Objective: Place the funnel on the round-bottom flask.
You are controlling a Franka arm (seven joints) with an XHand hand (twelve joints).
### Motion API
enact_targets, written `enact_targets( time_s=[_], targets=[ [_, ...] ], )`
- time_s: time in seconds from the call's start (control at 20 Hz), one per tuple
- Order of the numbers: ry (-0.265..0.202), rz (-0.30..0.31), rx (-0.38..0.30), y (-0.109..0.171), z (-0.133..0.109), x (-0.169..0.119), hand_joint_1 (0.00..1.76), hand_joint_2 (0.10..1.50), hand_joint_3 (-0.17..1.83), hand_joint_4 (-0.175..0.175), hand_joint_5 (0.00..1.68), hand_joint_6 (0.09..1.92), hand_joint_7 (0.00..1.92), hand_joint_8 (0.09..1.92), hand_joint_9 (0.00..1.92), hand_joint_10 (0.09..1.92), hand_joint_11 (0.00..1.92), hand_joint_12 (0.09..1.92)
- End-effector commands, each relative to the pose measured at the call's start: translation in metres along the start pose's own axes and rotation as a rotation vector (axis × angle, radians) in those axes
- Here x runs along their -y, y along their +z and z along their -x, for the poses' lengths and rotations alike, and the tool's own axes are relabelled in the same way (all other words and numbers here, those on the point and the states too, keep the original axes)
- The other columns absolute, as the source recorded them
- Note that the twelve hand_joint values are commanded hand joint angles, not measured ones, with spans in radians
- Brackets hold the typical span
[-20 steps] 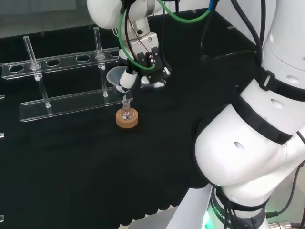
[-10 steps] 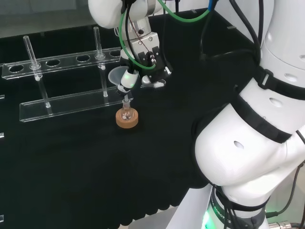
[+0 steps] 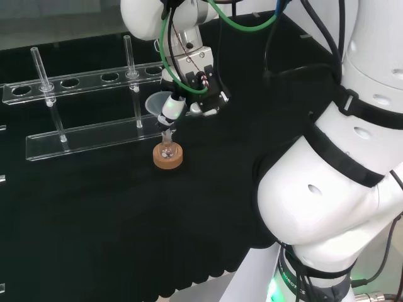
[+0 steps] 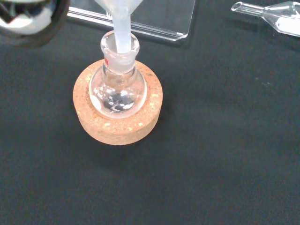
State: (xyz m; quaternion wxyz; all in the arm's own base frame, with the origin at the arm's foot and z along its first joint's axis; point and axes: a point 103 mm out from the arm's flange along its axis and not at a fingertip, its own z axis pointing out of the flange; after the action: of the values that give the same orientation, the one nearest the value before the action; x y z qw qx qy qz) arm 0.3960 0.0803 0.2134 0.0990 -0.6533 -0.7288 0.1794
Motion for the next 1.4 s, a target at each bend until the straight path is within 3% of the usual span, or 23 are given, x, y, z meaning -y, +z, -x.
enact_targets(
  time_s=[0.05, 1.4],
  targets=[
    [-0.001, -0.003, 0.001, 0.003, -0.001, -0.001, 0.79, 0.68, 0.66, 0.006, 0.86, 0.94, 0.79, 0.76, 1.09, 0.48, 0.57, 1.32],
    [0.003, -0.035, 0.015, 0.022, -0.007, -0.010, 0.79, 0.68, 0.66, -0.017, 0.77, 0.95, 0.73, 0.79, 1.02, 0.50, 0.55, 1.32]
  ],
)
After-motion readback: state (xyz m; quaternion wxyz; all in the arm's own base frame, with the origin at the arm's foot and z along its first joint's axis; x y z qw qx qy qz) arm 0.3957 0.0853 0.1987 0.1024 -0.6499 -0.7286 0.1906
